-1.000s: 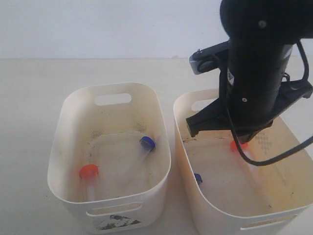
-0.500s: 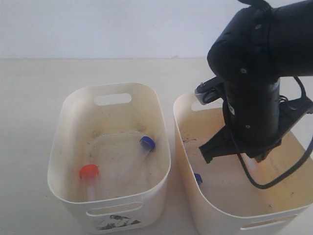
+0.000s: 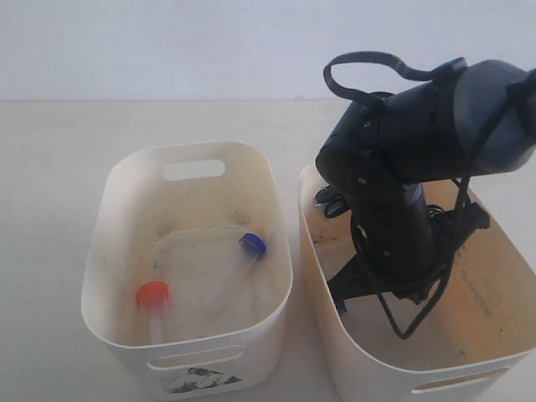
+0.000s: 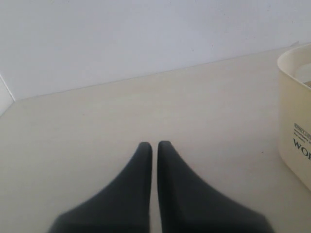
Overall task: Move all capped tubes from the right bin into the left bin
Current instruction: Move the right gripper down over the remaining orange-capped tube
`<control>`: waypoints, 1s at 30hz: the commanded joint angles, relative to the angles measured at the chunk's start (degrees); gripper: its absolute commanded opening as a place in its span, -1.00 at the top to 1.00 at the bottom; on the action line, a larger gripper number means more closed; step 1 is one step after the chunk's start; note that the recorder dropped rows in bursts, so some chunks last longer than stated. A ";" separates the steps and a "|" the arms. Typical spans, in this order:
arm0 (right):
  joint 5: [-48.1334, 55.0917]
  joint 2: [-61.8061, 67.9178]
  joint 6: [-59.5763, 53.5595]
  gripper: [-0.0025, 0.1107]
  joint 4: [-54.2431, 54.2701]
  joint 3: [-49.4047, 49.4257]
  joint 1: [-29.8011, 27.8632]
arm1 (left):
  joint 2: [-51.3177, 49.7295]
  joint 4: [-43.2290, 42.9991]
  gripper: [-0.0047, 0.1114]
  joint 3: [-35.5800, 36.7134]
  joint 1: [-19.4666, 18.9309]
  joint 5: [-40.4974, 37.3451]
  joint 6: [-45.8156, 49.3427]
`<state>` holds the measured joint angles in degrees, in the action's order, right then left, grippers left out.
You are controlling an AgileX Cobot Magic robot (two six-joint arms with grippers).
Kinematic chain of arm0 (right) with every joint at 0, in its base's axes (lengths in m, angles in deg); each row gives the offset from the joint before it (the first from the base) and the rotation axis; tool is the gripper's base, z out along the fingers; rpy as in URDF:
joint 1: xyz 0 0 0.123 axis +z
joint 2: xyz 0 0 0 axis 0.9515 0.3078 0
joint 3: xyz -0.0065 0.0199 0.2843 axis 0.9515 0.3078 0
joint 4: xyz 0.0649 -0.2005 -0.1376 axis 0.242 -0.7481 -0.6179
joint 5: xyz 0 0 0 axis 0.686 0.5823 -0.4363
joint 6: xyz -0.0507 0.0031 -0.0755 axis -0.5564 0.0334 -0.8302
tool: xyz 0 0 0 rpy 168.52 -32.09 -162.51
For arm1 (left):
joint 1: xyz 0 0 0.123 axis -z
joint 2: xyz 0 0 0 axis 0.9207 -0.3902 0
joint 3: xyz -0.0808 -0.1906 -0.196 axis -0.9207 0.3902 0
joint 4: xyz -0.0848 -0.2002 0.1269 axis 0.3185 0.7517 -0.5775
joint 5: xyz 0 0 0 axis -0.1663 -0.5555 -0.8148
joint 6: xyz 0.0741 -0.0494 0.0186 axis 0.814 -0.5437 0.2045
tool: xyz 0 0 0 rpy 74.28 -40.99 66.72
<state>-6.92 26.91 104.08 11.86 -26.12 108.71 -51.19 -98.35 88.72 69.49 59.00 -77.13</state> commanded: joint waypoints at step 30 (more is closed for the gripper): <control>-4.54 2.03 4.01 -0.38 -4.87 0.27 -0.05 | -0.03 0.21 0.84 -0.21 0.08 0.52 -0.76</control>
<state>-10.92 28.67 107.23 8.09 -26.09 108.71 -51.19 -98.35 88.72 69.49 59.00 -77.13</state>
